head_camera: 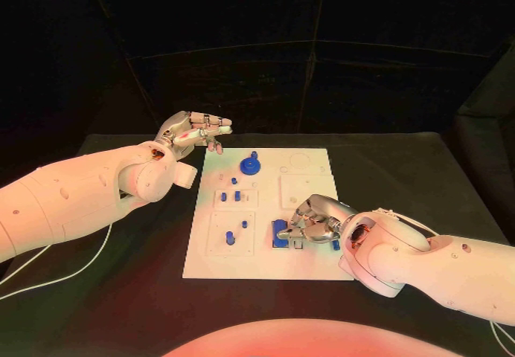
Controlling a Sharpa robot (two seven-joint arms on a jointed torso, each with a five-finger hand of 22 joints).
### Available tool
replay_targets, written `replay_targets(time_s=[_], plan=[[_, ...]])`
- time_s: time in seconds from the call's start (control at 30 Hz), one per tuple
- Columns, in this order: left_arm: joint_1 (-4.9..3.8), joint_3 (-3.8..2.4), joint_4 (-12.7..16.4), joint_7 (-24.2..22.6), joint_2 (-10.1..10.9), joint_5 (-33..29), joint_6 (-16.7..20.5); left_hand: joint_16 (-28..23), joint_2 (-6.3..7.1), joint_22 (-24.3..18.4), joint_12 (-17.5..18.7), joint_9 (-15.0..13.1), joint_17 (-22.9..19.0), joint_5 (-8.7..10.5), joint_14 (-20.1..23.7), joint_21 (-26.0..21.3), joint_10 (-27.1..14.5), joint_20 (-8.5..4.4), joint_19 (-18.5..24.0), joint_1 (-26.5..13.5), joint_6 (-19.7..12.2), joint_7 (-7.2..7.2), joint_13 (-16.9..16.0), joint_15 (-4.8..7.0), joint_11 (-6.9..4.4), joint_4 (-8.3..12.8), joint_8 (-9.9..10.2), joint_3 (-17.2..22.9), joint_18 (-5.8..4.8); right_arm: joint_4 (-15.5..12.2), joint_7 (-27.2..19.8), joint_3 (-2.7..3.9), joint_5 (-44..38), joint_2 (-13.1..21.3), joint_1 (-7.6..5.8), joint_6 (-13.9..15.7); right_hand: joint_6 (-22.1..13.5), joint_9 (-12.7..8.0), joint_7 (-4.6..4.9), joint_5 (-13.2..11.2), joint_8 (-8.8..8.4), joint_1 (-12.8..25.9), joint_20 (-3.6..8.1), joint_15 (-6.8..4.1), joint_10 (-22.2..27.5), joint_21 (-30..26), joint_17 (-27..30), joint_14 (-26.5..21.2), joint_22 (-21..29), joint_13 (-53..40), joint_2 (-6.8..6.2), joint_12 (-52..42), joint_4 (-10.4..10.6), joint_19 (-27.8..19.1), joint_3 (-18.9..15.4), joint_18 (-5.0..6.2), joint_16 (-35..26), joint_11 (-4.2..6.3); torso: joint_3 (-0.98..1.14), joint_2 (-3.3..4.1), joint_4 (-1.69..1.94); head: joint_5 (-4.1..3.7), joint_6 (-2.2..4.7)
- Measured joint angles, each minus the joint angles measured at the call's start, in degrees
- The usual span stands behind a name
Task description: Assemble the parts on the task board
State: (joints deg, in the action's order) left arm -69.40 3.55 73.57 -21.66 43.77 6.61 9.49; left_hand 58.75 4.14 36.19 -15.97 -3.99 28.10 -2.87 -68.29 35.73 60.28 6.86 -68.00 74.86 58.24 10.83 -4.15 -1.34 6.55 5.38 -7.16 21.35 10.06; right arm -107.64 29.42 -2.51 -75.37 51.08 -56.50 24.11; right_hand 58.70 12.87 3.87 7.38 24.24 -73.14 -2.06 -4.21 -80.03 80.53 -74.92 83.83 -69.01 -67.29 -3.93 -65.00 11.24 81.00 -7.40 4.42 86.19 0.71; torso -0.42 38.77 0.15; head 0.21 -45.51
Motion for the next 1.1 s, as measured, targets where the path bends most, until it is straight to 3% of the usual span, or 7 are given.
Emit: replay_targets(time_s=[0.17,0.77,0.9,1.1], plan=[[0.00,0.01,0.0,0.0,0.0,0.0,0.0,0.0,0.00,0.0,0.0,0.0,0.0,0.00,0.0,0.0,0.0,0.00,0.0,0.0,0.0,0.00,0.0,0.00,0.00,0.0,0.0,0.0,0.00,0.2,-0.8,0.05,-0.6,0.0,-0.06,-0.3,0.0,0.2,0.00,0.0,0.00,-2.3,0.00,0.00,0.0,0.0,0.0,0.0,-0.3,-0.1,1.08,0.0,-1.6,0.0,0.2,0.00,0.0,0.00,-0.03,-0.02,-0.01,-0.18,0.02],[0.00,0.04,0.0,0.1,0.0,0.0,0.0,0.0,0.00,0.0,0.0,0.0,0.0,0.00,0.0,0.0,0.0,0.00,0.0,0.0,0.0,0.00,0.0,0.00,0.00,0.0,0.0,0.0,0.00,1.2,0.9,-0.02,-2.0,-0.6,-0.01,-1.2,0.2,0.3,-0.21,0.3,0.00,-2.5,0.00,0.01,0.0,0.0,0.0,0.0,-0.2,0.0,0.87,0.4,-2.1,0.0,-1.0,0.00,0.0,0.00,-0.06,-0.01,0.03,-0.26,-0.02],[0.00,0.05,0.0,0.1,0.0,0.0,0.0,0.0,0.00,0.0,0.0,0.0,0.0,0.00,0.0,0.0,0.0,0.00,0.0,0.0,0.0,0.00,0.0,0.00,0.00,0.0,0.0,0.0,0.00,0.6,-0.1,-0.02,-1.3,0.9,0.00,-0.3,0.2,0.3,-0.21,3.4,0.00,-1.8,0.00,0.01,0.0,0.0,0.0,0.0,0.1,0.3,1.59,1.1,-1.8,0.0,-2.0,0.00,0.0,0.00,-0.06,-0.01,-0.01,-0.44,-0.03],[0.00,0.09,0.0,0.1,0.0,0.0,0.0,0.0,0.00,0.0,0.0,0.0,0.0,0.00,0.0,0.0,0.0,0.00,0.0,0.0,0.0,0.00,0.0,0.00,0.00,0.0,0.0,0.0,0.00,-2.3,-3.7,-0.02,1.3,6.2,-0.07,2.3,-1.6,0.0,0.66,4.8,-1.68,-1.6,0.00,0.01,-0.2,0.0,0.0,0.0,-0.2,0.0,2.69,1.1,-1.5,0.0,-2.8,0.01,0.0,-0.23,-0.06,-0.01,-0.03,-1.63,-0.03]])
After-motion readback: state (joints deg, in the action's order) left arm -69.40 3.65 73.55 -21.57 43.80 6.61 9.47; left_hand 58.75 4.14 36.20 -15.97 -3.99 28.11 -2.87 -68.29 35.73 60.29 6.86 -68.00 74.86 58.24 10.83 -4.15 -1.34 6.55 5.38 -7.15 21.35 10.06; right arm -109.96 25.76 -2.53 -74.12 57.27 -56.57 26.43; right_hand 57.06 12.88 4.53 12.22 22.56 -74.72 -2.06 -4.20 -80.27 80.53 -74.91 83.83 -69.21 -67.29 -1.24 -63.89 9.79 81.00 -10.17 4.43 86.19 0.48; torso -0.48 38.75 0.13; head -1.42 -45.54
